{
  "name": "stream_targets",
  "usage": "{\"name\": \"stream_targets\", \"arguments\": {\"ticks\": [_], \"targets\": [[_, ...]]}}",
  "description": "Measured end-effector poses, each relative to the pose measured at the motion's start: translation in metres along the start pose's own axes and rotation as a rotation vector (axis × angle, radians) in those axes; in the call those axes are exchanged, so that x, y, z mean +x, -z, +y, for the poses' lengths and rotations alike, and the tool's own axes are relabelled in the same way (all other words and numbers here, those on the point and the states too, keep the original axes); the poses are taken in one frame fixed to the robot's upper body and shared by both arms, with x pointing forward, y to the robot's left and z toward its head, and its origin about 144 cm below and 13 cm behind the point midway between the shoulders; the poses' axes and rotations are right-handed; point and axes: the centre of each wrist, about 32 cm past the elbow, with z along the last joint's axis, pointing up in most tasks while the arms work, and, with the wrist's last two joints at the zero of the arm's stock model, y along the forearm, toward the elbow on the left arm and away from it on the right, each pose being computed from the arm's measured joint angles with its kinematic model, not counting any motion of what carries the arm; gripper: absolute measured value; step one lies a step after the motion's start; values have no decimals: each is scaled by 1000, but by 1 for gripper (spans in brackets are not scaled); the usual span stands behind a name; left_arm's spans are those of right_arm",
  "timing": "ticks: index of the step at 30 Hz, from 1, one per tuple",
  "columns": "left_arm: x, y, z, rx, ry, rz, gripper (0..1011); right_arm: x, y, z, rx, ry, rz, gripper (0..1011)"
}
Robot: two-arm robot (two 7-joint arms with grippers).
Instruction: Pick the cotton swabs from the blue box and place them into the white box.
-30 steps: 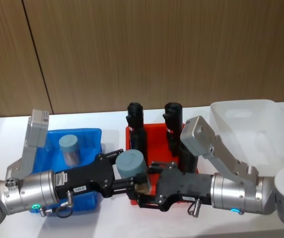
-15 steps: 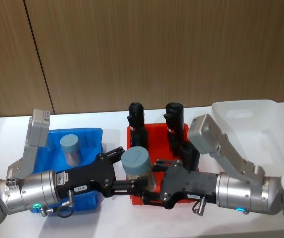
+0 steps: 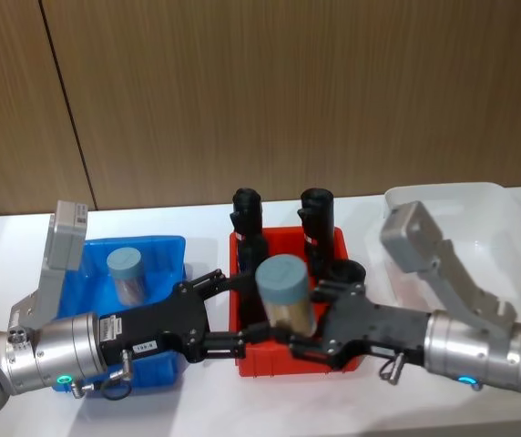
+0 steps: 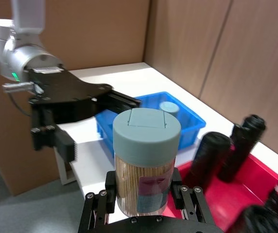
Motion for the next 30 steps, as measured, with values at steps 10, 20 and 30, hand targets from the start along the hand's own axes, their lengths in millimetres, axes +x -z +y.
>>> {"name": "stream_targets", "arguments": {"ticks": [10, 20, 30], "targets": [[0, 0, 0, 0, 0, 0, 1004, 11, 12, -25, 5, 106, 35, 644], [0, 0, 0, 0, 1, 0, 1004, 23, 21, -52, 13, 242, 74, 644], [0, 0, 0, 0, 0, 0, 1004, 35, 30, -69, 5, 388, 120, 644]]}}
